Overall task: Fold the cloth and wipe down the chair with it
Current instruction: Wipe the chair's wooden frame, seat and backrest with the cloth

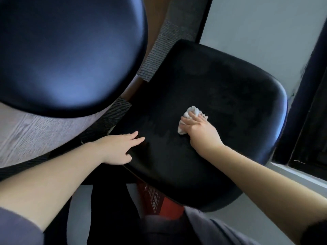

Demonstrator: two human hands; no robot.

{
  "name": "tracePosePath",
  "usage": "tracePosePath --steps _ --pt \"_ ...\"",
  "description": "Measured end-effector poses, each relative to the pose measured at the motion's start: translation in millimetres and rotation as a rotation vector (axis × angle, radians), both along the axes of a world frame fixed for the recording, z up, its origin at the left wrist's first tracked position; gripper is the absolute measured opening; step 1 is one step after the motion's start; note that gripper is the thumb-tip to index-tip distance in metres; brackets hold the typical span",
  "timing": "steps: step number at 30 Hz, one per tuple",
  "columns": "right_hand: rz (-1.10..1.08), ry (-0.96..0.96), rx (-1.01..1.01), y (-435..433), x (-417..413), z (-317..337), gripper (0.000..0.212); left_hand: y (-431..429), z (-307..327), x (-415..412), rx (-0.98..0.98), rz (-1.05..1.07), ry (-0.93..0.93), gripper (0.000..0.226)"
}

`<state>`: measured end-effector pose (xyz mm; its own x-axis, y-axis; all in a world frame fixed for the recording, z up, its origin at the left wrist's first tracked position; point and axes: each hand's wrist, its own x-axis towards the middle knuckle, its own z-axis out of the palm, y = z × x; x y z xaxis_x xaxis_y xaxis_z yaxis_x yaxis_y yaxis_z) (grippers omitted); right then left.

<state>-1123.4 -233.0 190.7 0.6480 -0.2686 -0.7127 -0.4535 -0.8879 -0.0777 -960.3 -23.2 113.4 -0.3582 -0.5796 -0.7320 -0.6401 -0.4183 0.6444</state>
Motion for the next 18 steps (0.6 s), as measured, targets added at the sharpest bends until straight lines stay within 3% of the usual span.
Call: tracePosePath --steps 9,14,18 --pt "-0.091 0.107 -0.014 7 0 7 0.050 -21 2 28 -0.119 -0.153 -0.047 0.076" --pt "-0.219 -0.033 -0.107 24 -5 4 0.043 -27 5 60 -0.207 -0.340 -0.070 0.074" --pt "-0.359 -0.023 -0.232 48 -8 1 0.045 -53 4 82 -0.349 -0.497 -0.104 0.077"
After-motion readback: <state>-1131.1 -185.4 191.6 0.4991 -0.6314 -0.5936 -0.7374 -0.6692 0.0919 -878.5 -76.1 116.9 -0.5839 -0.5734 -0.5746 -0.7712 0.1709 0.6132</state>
